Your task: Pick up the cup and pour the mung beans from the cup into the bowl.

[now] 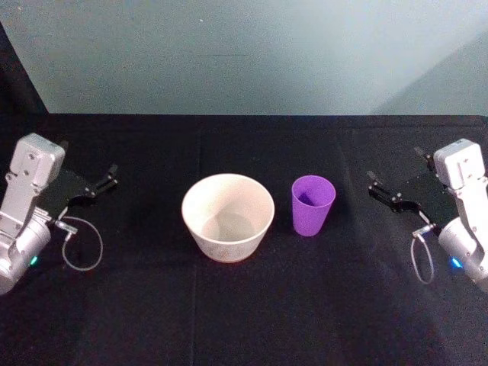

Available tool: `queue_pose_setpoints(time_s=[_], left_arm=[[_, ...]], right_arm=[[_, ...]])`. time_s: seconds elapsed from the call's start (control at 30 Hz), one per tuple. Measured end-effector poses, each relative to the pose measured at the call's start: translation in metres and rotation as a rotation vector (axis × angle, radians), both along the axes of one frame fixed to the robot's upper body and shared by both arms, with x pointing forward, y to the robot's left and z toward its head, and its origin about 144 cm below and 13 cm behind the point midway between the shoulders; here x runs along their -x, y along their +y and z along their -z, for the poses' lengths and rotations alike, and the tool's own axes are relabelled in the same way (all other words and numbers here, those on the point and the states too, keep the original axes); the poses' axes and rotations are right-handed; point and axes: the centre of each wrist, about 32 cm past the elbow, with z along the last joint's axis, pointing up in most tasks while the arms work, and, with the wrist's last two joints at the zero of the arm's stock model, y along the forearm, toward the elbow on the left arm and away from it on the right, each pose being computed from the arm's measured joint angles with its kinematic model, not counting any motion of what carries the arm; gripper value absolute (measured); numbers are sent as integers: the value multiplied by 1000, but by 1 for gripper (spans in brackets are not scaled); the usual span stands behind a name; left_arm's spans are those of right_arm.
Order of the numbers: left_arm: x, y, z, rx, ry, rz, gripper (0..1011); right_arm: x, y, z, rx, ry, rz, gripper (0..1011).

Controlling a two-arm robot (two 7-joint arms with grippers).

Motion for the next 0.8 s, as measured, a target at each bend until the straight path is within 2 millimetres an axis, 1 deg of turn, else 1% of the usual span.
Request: queue_pose_setpoints(time_s=[0.8], left_arm=[[0,0,0,0,0,0,1000]], right_arm=[[0,0,0,0,0,0,1003]])
